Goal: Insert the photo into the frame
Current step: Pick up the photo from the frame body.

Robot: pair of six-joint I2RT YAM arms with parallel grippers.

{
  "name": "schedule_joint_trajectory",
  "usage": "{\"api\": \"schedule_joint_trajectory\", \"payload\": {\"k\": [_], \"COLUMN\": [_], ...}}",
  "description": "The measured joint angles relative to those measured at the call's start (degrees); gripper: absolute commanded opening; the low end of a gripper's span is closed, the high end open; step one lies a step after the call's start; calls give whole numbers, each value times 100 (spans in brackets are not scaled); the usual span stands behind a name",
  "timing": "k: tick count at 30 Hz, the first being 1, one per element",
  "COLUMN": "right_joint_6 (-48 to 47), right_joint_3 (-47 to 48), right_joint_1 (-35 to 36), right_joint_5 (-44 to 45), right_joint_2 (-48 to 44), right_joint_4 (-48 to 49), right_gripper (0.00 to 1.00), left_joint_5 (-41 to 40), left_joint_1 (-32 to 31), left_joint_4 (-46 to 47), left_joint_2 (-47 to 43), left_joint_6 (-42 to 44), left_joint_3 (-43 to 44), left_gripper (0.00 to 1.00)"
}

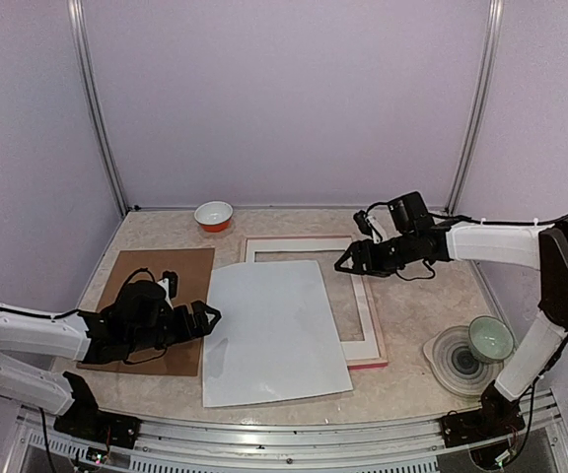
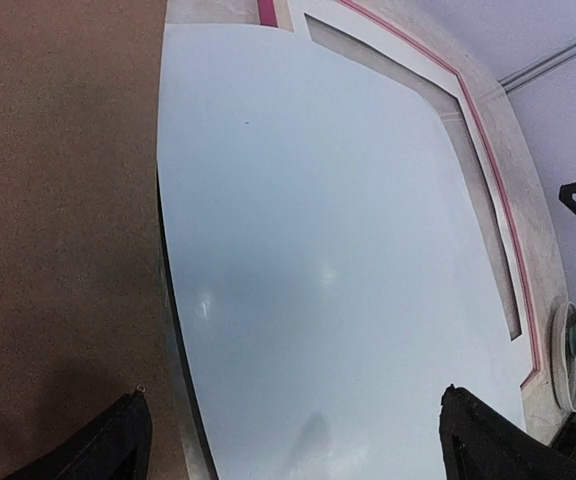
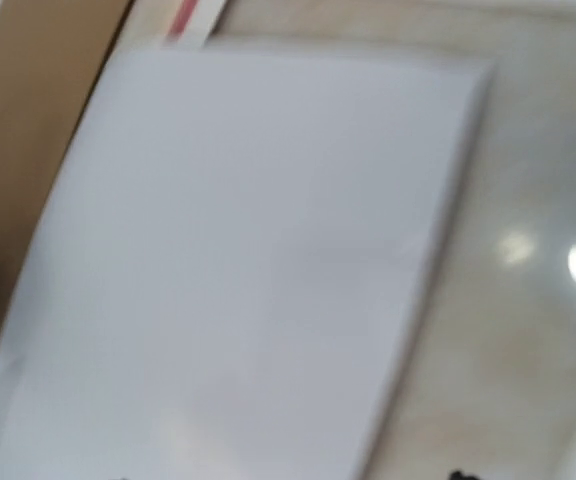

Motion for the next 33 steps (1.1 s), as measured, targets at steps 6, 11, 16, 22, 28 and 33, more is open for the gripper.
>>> {"api": "schedule_joint_trajectory", "payload": {"k": [6,11,16,22,28,33], "right_joint_6": [308,535,745,946,1064,1091], "right_joint_3": [-422,-726,-1008,-1152,-1213,-1220], "right_joint_1": [431,516,542,557,557,557], "right_joint_5": [-415,-601,-765,-999,-1143,-1209], "right_joint_2": [2,61,186,240,356,527], "right_joint_4": [-35,66,195,439,629,713], "right_gripper": [67,68,68,66,66,66], "left_joint_5": [55,70,90,168,181,190], "left_joint_1": [-111,-269,-339,-369,-400,-417], "left_joint_4": [214,293,382,485,533,570], "left_joint_2": [149,385,603,772,883,929], "left_joint_6": [20,76,107,120,155,173], "left_joint_3": [0,26,59,131,184,199], "left_gripper": [99,99,99,99,99,99]}}
